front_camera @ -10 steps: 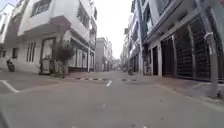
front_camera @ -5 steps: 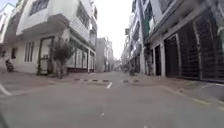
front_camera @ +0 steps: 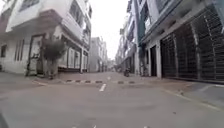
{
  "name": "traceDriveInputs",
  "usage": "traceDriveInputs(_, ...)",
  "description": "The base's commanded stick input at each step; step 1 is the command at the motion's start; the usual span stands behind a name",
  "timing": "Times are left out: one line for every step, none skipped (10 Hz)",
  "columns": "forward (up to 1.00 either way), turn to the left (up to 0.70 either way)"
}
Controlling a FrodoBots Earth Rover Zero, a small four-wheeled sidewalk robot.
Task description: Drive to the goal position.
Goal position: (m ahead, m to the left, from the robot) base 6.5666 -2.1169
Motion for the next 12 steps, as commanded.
traceDriveInputs(0.70,0.00)
traceDriveInputs(0.70,0.00)
traceDriveInputs(0.70,0.00)
traceDriveInputs(0.83,0.00)
traceDriveInputs(0.85,0.00)
traceDriveInputs(0.85,0.00)
traceDriveInputs(0.85,0.00)
traceDriveInputs(0.85,0.00)
traceDriveInputs(0.85,0.00)
traceDriveInputs(0.85,0.00)
traceDriveInputs(0.85,0.00)
traceDriveInputs(0.85,0.00)
